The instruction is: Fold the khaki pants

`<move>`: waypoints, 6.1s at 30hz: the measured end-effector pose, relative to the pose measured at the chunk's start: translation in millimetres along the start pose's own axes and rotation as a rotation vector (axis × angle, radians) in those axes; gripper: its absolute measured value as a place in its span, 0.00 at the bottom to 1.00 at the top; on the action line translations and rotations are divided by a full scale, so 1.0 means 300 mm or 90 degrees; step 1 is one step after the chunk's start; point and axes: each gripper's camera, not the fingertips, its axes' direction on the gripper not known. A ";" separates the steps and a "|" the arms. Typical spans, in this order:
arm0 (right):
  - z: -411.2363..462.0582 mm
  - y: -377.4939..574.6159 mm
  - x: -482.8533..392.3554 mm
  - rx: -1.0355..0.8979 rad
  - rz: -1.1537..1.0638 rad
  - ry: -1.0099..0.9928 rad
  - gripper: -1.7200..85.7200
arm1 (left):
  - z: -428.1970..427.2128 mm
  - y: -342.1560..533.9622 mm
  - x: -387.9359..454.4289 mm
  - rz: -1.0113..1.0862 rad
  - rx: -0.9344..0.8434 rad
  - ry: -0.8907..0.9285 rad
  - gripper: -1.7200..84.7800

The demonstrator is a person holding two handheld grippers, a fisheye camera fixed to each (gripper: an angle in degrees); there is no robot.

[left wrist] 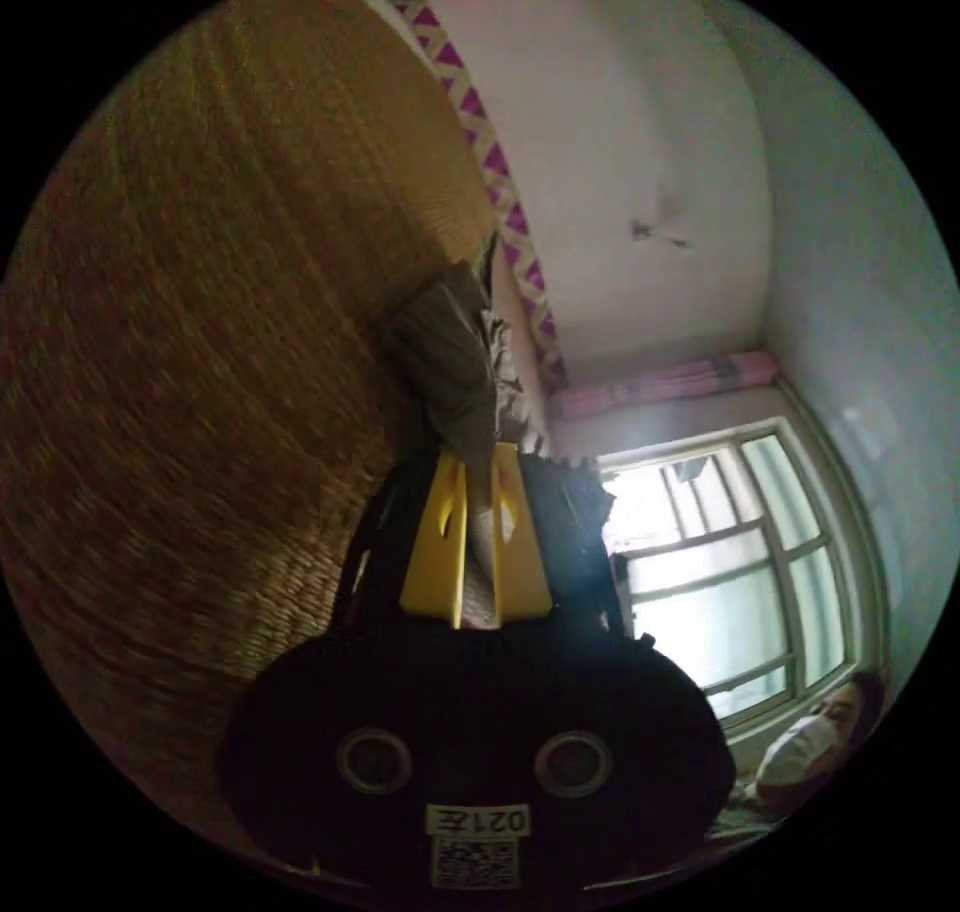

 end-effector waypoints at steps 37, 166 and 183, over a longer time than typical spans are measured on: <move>0.638 -0.249 -0.336 -0.187 -0.283 0.113 0.03 | -0.678 -0.434 0.441 0.060 0.005 -0.038 0.03; 0.351 -0.624 0.669 -0.347 -0.425 0.141 0.14 | 0.213 -0.447 1.412 0.784 -0.313 -0.440 0.13; 0.743 -0.804 0.778 -0.428 -0.445 0.162 0.01 | 0.115 -0.875 1.394 0.675 -0.321 -0.499 0.02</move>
